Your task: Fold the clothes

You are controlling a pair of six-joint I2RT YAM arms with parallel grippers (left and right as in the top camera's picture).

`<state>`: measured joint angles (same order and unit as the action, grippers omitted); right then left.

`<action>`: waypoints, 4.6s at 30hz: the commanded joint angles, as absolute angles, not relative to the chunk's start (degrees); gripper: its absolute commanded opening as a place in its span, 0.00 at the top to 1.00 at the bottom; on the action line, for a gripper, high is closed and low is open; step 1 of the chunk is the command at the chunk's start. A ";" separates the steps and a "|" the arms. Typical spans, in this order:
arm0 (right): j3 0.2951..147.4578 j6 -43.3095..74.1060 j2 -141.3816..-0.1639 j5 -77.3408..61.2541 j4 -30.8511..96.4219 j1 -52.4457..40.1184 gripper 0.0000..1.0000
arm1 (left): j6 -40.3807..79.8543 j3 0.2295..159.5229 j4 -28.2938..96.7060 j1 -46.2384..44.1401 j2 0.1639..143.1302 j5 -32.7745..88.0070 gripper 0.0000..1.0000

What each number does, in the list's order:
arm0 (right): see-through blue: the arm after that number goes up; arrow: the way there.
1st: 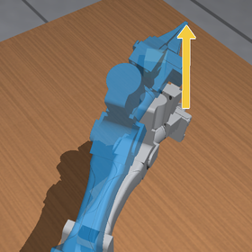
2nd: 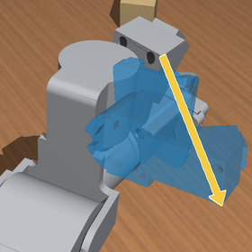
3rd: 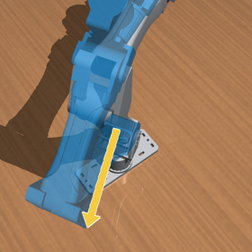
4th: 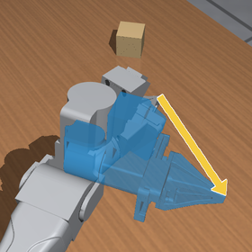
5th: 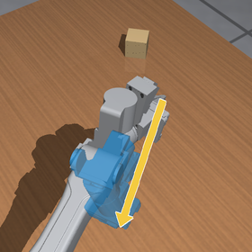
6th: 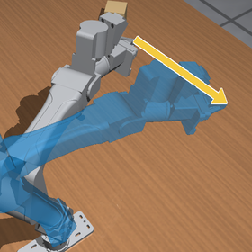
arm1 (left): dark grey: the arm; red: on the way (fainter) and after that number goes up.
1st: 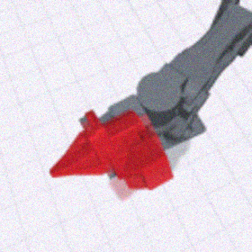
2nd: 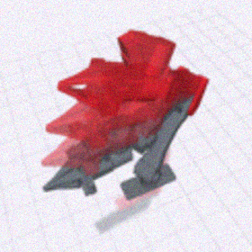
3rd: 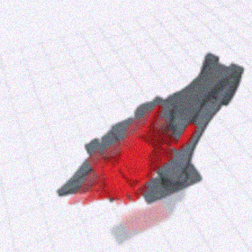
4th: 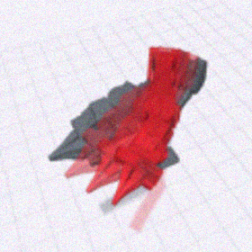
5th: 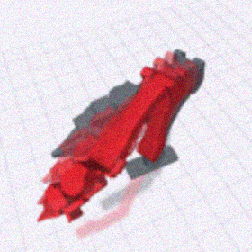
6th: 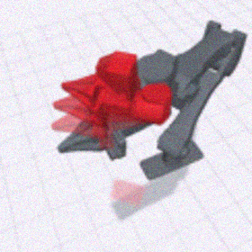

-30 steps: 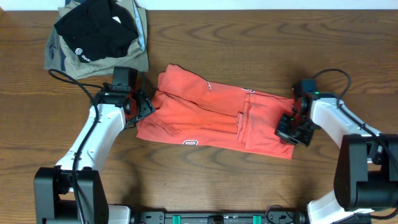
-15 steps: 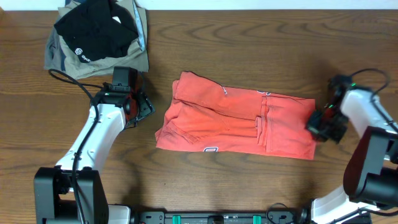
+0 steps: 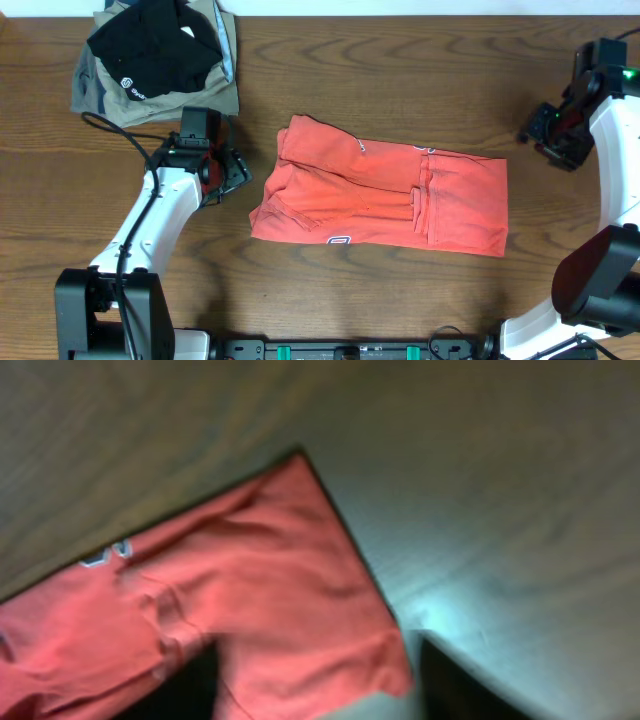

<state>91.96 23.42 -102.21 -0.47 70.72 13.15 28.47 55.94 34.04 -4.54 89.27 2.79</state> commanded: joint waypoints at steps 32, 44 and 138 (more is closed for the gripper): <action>92.51 22.20 -102.13 4.93 65.12 17.28 0.01 | 5.78 56.01 20.01 -4.36 102.67 44.56 0.19; 92.51 22.20 -102.13 4.93 65.10 17.28 0.01 | 5.82 56.01 19.99 -5.10 107.50 40.53 0.19; 92.51 22.20 -102.13 4.93 65.12 17.19 0.01 | 13.06 80.27 67.05 -7.25 82.35 24.56 0.94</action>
<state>91.98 22.94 -102.21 4.16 65.08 17.10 11.92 79.55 67.29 -3.70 81.76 25.06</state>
